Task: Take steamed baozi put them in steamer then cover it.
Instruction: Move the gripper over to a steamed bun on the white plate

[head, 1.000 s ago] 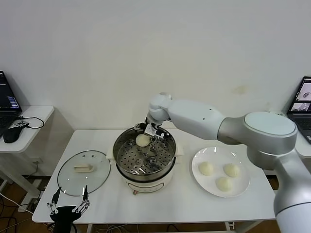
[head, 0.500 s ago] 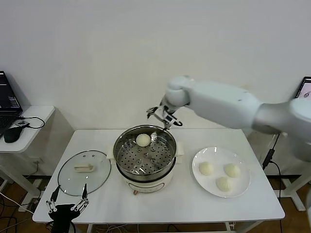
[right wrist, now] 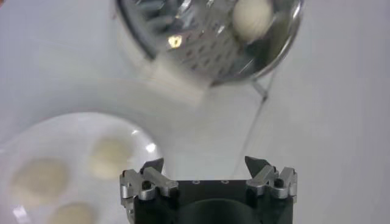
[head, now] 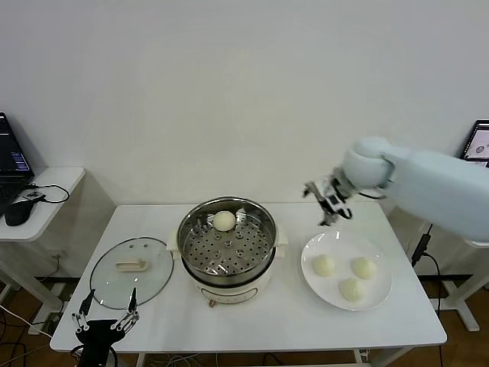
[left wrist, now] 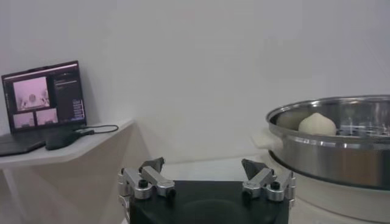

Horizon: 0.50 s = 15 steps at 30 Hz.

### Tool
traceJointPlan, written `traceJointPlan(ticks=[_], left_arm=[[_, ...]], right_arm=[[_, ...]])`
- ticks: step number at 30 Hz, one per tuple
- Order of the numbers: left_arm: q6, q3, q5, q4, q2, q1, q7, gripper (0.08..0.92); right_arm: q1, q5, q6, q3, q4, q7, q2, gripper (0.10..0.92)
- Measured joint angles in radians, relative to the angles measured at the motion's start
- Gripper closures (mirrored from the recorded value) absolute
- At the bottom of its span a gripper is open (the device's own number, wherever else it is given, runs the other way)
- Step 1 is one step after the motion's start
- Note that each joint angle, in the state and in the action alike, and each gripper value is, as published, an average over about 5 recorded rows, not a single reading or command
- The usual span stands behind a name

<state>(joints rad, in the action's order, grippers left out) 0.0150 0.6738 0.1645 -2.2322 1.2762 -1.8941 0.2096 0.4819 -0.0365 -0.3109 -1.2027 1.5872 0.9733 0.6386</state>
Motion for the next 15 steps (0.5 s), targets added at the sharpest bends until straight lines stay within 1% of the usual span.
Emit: traceJointPlan(ticks=[7, 15], left_arm=[[-0.004, 0.006, -0.002, 0.002, 0.002, -0.009, -0.001, 0.177], [-0.005, 0.018, -0.003, 0.002, 0.008, -0.02, -0.001, 0.177]], right_arm=[[-0.142, 0.045, -0.031, 0.069, 0.005, -0.01, -0.054, 0.203], [-0.295, 0.09, -0.038, 0.152, -0.06, -0.02, -0.036, 0.203]])
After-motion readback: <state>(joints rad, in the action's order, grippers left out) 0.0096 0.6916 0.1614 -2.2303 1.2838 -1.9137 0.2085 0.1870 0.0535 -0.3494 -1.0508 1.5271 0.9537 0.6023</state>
